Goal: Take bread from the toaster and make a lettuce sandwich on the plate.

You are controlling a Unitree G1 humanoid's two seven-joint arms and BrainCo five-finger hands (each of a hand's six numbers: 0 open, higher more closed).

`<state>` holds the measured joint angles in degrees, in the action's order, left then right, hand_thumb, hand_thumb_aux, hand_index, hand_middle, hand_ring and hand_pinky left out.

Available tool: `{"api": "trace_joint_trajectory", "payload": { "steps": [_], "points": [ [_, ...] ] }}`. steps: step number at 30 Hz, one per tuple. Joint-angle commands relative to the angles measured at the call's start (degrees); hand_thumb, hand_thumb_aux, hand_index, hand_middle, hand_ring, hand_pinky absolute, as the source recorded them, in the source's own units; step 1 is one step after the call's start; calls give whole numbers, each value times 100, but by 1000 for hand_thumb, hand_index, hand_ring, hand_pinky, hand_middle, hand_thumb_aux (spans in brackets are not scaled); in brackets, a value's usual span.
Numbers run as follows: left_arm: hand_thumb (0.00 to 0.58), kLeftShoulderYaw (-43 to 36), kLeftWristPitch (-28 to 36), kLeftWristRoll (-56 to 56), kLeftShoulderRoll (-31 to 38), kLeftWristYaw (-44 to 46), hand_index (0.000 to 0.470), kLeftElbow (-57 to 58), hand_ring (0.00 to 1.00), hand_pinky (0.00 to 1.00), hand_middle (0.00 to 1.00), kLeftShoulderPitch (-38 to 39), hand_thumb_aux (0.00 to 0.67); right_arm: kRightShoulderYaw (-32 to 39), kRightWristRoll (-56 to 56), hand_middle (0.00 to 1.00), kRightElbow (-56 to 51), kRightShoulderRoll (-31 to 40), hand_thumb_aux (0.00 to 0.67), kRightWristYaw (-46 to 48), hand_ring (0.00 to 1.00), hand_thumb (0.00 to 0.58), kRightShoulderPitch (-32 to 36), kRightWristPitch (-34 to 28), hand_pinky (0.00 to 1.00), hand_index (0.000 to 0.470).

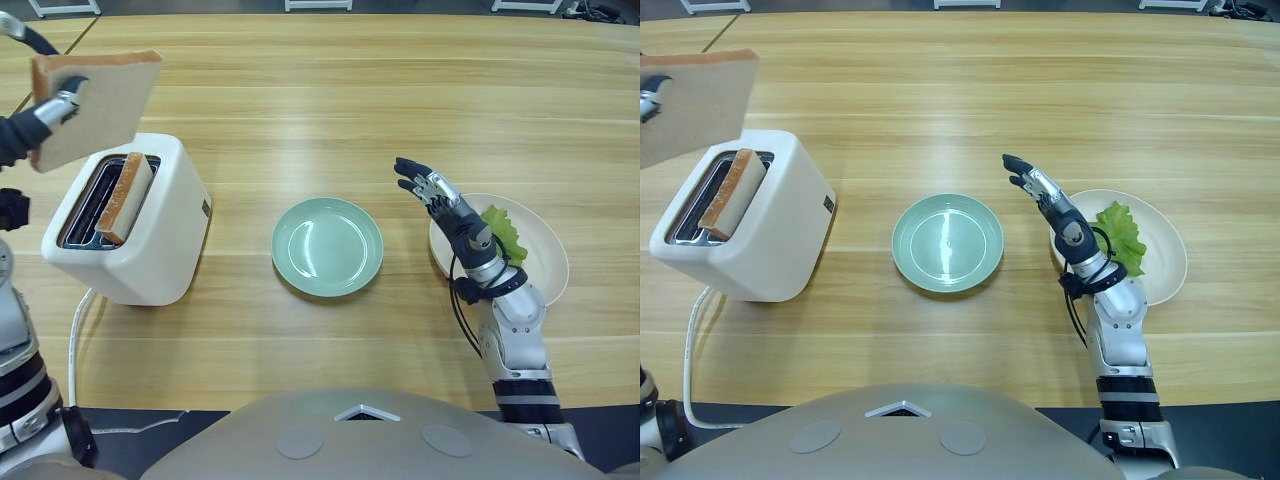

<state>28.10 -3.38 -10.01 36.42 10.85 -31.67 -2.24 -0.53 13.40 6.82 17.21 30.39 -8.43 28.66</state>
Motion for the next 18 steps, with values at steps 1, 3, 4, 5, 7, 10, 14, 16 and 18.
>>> {"api": "trace_joint_trajectory", "payload": {
  "steps": [1,3,4,5,7,10,14,16,18],
  "points": [
    [580,-946,63,-78,-413,58,470,231,0,0,0,-165,670,76,-82,0,-104,-63,0,-33,0,0,149,-72,0,0],
    [580,-1436,44,-187,-620,32,470,397,0,0,0,-289,670,104,-110,0,-158,-91,0,-50,0,0,209,-69,0,0],
    [580,-1638,44,-242,-704,12,470,454,0,0,0,-374,670,108,-120,0,-189,-100,0,-59,0,0,240,-66,0,0],
    [580,-1792,39,-301,-769,-9,470,497,0,0,0,-448,670,116,-134,0,-229,-111,0,-67,0,0,277,-61,0,0],
    [580,-2021,28,-421,-864,-33,470,535,0,0,0,-553,670,132,-157,0,-292,-129,0,-78,0,0,332,-51,0,0],
    [580,-2344,-19,-715,-942,-55,470,563,0,0,0,-655,670,153,-197,0,-376,-150,0,-108,0,0,405,-35,0,0],
    [580,-2822,-124,-1314,-1006,-126,470,677,0,0,0,-671,670,157,-210,0,-426,-164,0,-113,0,0,475,-41,0,0],
    [580,-3089,-201,-1694,-1036,-188,470,769,0,0,0,-647,670,156,-212,0,-435,-172,0,-103,0,0,501,-50,0,0],
    [580,-3386,-336,-2074,-1100,-303,470,920,0,0,0,-573,670,160,-212,0,-443,-177,0,-92,0,0,533,-60,0,0]
  ]
}}
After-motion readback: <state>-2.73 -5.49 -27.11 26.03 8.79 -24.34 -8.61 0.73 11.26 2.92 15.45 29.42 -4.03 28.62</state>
